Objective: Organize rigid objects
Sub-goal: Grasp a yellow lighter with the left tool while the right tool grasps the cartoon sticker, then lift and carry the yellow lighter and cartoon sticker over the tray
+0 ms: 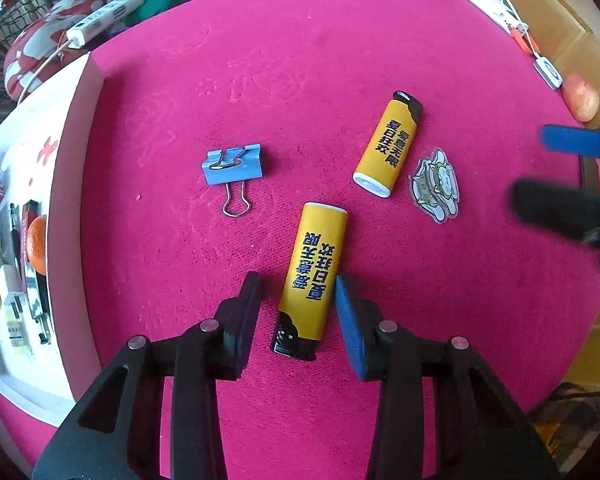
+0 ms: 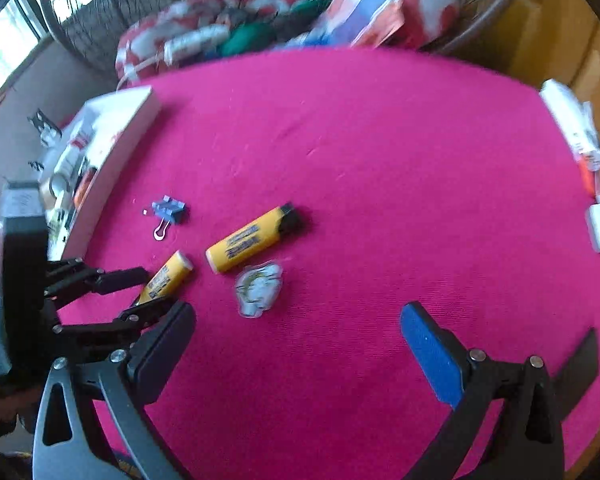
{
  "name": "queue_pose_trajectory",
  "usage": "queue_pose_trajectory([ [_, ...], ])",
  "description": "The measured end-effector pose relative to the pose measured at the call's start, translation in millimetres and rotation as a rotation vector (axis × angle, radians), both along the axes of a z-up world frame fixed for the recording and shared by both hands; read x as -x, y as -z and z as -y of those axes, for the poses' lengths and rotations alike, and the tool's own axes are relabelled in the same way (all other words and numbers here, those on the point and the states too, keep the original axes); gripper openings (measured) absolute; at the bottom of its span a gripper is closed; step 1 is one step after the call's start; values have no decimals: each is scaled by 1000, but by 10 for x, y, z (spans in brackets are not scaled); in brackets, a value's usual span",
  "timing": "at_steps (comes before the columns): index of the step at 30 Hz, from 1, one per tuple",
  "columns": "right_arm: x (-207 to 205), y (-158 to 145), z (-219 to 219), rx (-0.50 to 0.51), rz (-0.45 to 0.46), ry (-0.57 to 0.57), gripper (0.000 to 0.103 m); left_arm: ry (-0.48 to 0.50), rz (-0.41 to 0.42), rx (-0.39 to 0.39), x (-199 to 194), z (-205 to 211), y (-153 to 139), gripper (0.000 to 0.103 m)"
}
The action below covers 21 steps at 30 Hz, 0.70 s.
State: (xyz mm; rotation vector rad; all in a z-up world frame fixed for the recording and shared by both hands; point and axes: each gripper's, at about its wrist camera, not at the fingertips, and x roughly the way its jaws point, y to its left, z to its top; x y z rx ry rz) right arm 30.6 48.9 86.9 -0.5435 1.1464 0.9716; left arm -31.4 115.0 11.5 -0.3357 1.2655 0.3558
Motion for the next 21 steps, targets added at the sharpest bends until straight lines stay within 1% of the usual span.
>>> queue_pose_trajectory([
  [1,29,32,-42,9,6,-7,102,10,1,0,-21,-54,-15,37],
  [2,42,68,-77,15,16,-13,98,19,2,-4,-18,-93,-7,37],
  [3,58,100,-113,23,23,-18,89,27,4,-12,-1,-117,11,37],
  [4,75,151,-156,36,24,-22,83,32,6,-21,-2,-132,20,37],
  [5,80,195,-180,46,19,-23,70,34,6,-23,-5,-138,13,36],
  [6,82,228,-204,55,12,-22,62,35,5,-25,-13,-162,20,31],
  [8,85,292,-242,68,-2,-17,59,23,12,-8,61,56,-79,25],
  [10,100,338,-272,75,-10,-18,52,11,21,13,48,6,-84,24],
  [11,125,354,-280,80,-10,-23,47,14,24,13,49,1,-90,24],
  [13,160,380,-300,86,-13,-41,43,22,27,7,43,1,-86,24],
  [14,172,398,-307,92,-7,-50,40,23,29,8,76,-2,-84,24],
  [16,210,401,-323,91,25,-73,31,20,38,19,103,-10,-88,24],
  [19,158,381,-281,66,-11,-62,31,2,51,37,232,-5,-111,24],
  [21,132,323,-231,43,-22,-61,30,-18,66,43,310,-79,-133,24],
])
